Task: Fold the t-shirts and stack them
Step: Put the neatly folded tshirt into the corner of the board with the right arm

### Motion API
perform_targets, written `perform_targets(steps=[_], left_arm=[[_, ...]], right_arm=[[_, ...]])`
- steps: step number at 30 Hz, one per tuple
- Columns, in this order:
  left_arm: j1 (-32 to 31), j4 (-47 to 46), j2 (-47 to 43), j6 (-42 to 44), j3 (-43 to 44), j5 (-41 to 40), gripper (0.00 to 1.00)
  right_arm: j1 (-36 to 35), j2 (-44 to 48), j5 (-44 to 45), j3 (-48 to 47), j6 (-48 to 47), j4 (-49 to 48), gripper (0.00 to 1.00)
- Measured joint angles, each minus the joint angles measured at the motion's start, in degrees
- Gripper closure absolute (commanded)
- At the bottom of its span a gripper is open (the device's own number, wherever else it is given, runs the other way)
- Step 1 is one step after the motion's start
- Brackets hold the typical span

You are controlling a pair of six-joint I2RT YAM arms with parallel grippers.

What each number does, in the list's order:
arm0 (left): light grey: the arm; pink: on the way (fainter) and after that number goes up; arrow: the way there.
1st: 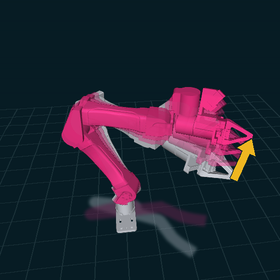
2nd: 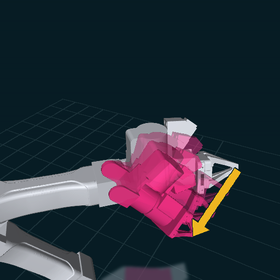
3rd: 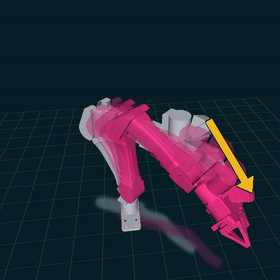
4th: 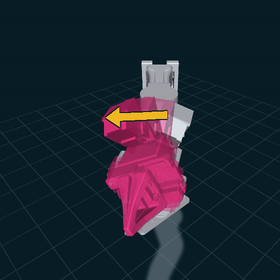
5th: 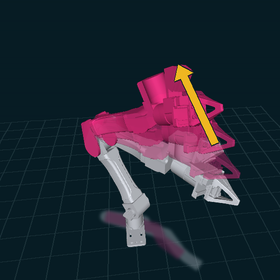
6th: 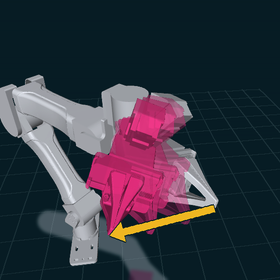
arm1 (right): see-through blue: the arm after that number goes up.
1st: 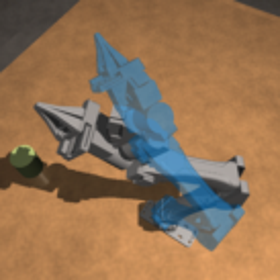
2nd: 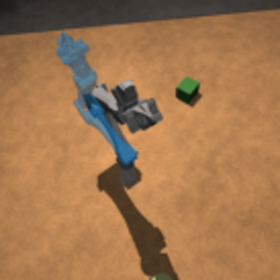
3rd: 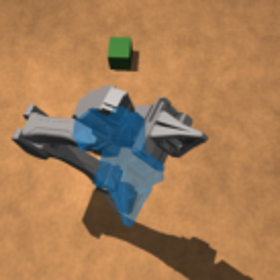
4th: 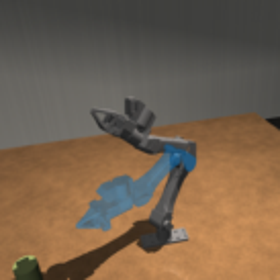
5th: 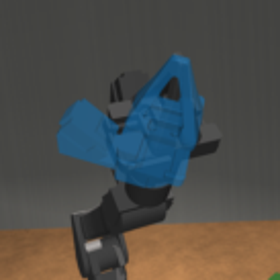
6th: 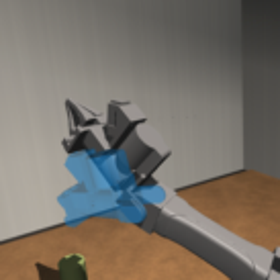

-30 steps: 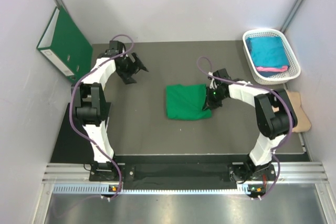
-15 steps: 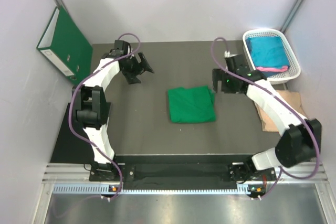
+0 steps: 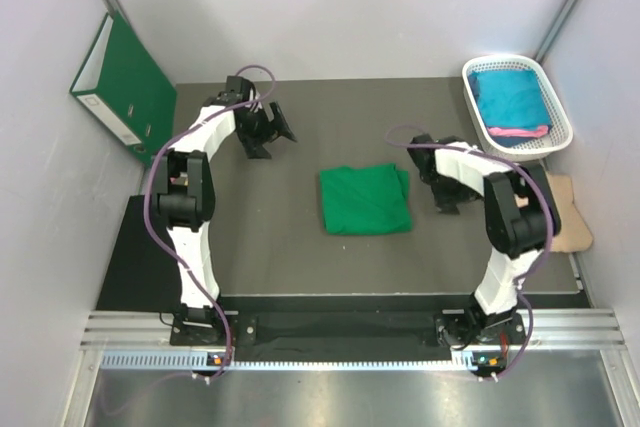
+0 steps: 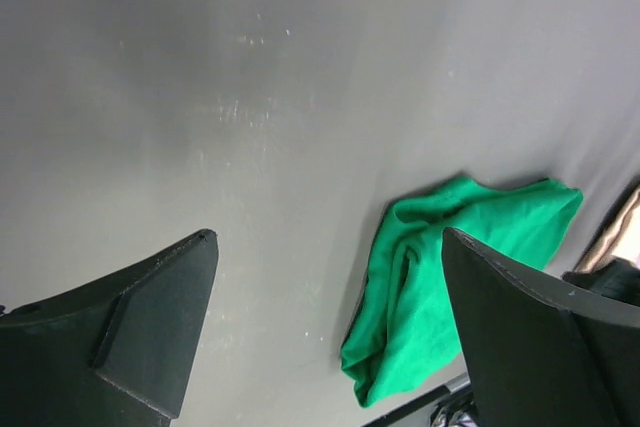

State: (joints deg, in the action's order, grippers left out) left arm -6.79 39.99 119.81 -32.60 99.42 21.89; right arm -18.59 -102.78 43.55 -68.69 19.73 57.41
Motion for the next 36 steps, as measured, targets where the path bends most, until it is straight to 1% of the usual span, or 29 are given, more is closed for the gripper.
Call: perform_targets(steps=[3, 10, 12, 14, 15, 16, 18, 19, 23, 28, 32, 36], left_arm=[[0.0, 0.9, 2.8, 0.2, 2.6, 0.7, 0.02], [0.0, 1.7, 5.1, 1.2, 6.9, 2.6, 0.02], [0.0, 1.7, 5.3, 1.4, 7.3, 3.0, 0.02], [0.0, 1.7, 5.3, 1.4, 7.3, 3.4, 0.02], [0.0, 1.7, 5.3, 1.4, 7.3, 3.7, 0.02], [0.0, 1.8, 5.3, 1.4, 7.3, 3.8, 0.02], [0.0, 1.7, 5.3, 1.4, 7.3, 4.2, 0.02], [0.0, 1.7, 5.3, 1.4, 7.3, 4.3, 0.02], [0.0, 1.8, 5.3, 1.6, 7.3, 4.2, 0.02], [0.0, 1.9, 5.3, 1.7, 7.3, 4.2, 0.03], [0.0, 1.9, 5.3, 1.7, 7.0, 4.2, 0.02], [0.0, 1.9, 5.3, 1.7, 6.8, 4.2, 0.02]], right_arm=[[0.7, -5.5, 4.5, 0.9, 3.0, 2.7, 0.18], [4.0, -12.5, 11.9, 0.7, 8.1, 6.3, 0.21], [5.4, -14.2, 13.7, 0.6, 9.0, 7.6, 0.28], [6.9, -15.9, 14.8, 0.0, 9.5, 8.7, 0.42], [7.8, -16.7, 15.1, -0.4, 9.9, 8.9, 0.54], [8.9, -17.5, 15.3, -0.7, 10.0, 8.7, 0.79], [10.8, -18.8, 14.8, -1.4, 9.4, 7.5, 0.98], [11.5, -19.2, 14.2, -1.7, 9.0, 6.6, 1.0], [12.6, -19.2, 11.5, -2.8, 6.2, 5.0, 1.0], [10.8, -16.0, 7.5, -2.9, 1.6, 2.8, 1.0], [5.8, -12.2, 4.0, -4.6, -0.1, 2.3, 1.0], [-2.8, -12.3, -0.1, -9.9, -0.2, 2.4, 1.0]])
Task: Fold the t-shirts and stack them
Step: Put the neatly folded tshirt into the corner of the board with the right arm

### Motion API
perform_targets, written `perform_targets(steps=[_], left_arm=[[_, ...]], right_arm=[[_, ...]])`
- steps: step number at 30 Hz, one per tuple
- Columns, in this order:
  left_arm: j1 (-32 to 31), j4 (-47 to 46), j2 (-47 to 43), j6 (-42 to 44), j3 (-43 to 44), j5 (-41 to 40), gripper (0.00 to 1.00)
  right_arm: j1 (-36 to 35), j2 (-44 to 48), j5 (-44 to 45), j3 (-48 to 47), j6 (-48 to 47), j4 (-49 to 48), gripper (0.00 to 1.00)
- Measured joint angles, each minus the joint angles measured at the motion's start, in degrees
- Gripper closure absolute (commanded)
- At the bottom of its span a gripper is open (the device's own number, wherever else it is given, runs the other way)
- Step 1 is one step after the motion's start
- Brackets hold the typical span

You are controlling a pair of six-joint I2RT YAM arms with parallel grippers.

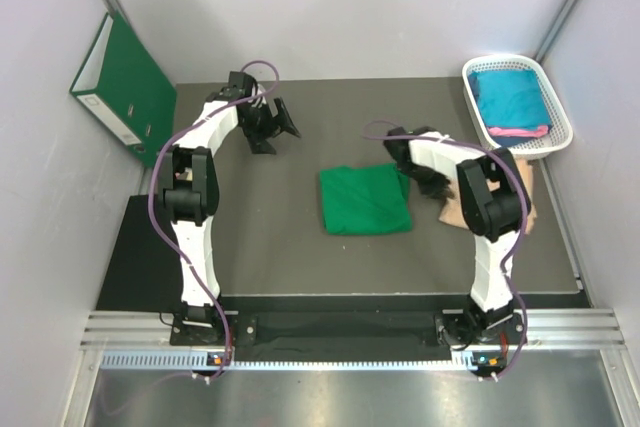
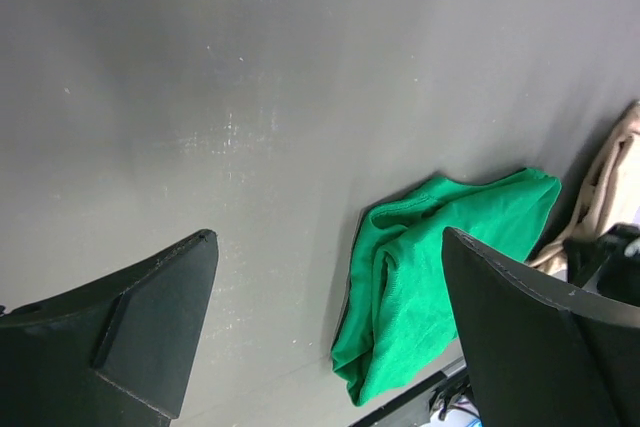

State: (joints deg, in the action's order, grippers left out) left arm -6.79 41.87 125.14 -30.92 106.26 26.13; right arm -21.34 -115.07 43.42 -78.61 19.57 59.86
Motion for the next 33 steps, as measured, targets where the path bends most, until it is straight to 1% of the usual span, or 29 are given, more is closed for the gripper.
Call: perform_targets(steps=[4, 6, 8, 9, 11, 12, 14, 15, 16, 21, 22, 25, 29, 33], left_arm=[[0.0, 0.0, 0.0, 0.1, 0.0, 0.0, 0.02], [0.0, 0.2, 0.0, 0.3, 0.0, 0.0, 0.02], [0.0, 0.3, 0.0, 0.7, -0.3, 0.2, 0.02], [0.0, 0.2, 0.0, 0.8, -0.8, 0.4, 0.02], [0.0, 0.3, -0.2, 1.0, -1.9, 1.1, 0.02], [0.0, 0.4, -0.3, 1.1, -2.8, 1.6, 0.02], [0.0, 0.5, -1.0, 1.5, -5.1, 2.5, 0.02], [0.0, 0.5, -1.6, 1.8, -6.3, 3.2, 0.02], [0.0, 0.6, -2.6, 2.2, -8.0, 3.9, 0.02], [-1.0, 0.3, -9.7, 3.7, -17.2, 7.1, 0.04], [-1.7, 0.2, -11.4, 3.9, -18.7, 7.6, 0.06], [-5.2, -0.7, -15.3, 4.0, -22.1, 8.7, 0.09], [-11.3, -2.4, -16.5, 3.5, -24.2, 8.8, 0.11], [-16.3, -4.5, -15.7, 2.3, -26.8, 7.6, 0.12]], right_arm=[[-7.1, -2.9, -3.5, -6.8, 0.2, 1.3, 1.0], [-9.3, -5.2, -5.1, -9.4, 0.5, 1.6, 1.0], [-11.0, -7.3, -5.9, -11.3, 1.2, 2.6, 0.95], [-11.6, -8.2, -6.2, -12.0, 1.6, 3.1, 0.83], [-11.9, -9.0, -6.2, -12.9, 2.6, 4.3, 0.63], [-11.9, -9.3, -6.4, -13.5, 2.9, 4.9, 0.44], [-11.9, -9.3, -6.4, -14.1, 3.8, 6.0, 0.3], [-11.8, -9.3, -6.3, -14.4, 4.1, 6.4, 0.17], [-11.8, -9.2, -6.0, -14.6, 3.9, 6.8, 0.14], [-11.5, -5.4, -6.3, -14.9, 3.3, 7.9, 0.14], [-11.4, -4.2, -6.8, -15.2, 3.2, 8.0, 0.14], [-11.1, -0.8, -8.2, -17.0, 2.4, 7.5, 0.15], [-10.5, 3.2, -10.8, -18.2, 0.8, 5.6, 0.15], [-9.1, 6.6, -17.7, -16.1, -0.9, 1.4, 0.15]])
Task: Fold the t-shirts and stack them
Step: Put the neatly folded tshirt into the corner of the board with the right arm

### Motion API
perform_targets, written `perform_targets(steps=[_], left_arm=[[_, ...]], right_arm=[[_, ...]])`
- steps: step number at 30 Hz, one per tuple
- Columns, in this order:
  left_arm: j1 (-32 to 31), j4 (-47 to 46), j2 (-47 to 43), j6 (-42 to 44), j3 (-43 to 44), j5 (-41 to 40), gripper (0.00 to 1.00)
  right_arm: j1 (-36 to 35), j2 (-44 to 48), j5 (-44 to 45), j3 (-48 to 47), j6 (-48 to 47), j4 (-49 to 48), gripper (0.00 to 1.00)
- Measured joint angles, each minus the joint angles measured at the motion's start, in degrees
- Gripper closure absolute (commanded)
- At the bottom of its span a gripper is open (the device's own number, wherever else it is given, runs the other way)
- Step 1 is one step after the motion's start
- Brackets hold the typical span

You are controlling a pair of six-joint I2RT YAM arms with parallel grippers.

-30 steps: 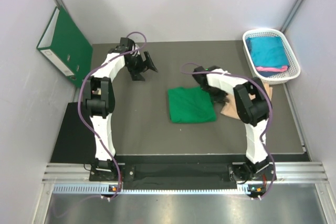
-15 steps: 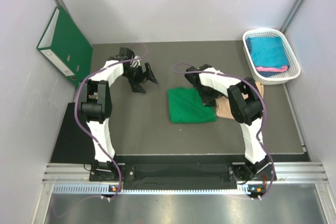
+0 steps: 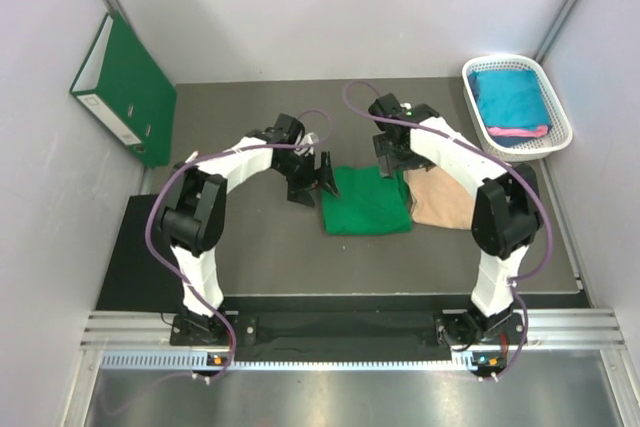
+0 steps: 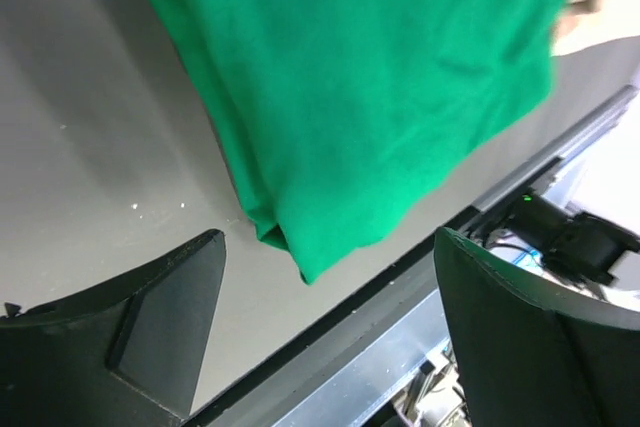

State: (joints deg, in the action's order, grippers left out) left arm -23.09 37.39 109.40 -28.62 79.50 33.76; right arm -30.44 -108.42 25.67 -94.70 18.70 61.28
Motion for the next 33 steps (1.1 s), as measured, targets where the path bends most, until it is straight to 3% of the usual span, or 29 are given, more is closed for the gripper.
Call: perform_targets(steps=[7, 15, 18, 19, 21, 33], left_arm=[[-0.5, -3.2, 4.9, -3.1, -2.0, -3.8, 0.21], [-1.4, -6.3, 9.0, -6.9, 3.4, -4.3, 0.22], [-1.7, -7.8, 10.8, -7.3, 6.0, -5.0, 0.54], [-1.8, -8.6, 11.5, -7.3, 6.6, -5.9, 0.77], [-1.7, -9.2, 13.2, -7.8, 7.7, -5.8, 1.0], [-0.2, -9.0, 11.5, -7.3, 5.3, -9.4, 1.0]], right_arm=[[3.8, 7.0, -18.4, 10.1, -1.1, -8.0, 0.13], [7.2, 10.6, -34.2, 18.6, -1.6, -15.2, 0.13], [8.3, 10.5, -37.5, 19.8, -1.5, -17.0, 0.13], [8.6, 10.4, -38.3, 19.8, -1.5, -17.4, 0.13], [9.0, 10.3, -39.6, 19.7, -1.5, -18.1, 0.12], [9.3, 5.3, -43.3, 15.8, -2.0, -22.2, 0.12]])
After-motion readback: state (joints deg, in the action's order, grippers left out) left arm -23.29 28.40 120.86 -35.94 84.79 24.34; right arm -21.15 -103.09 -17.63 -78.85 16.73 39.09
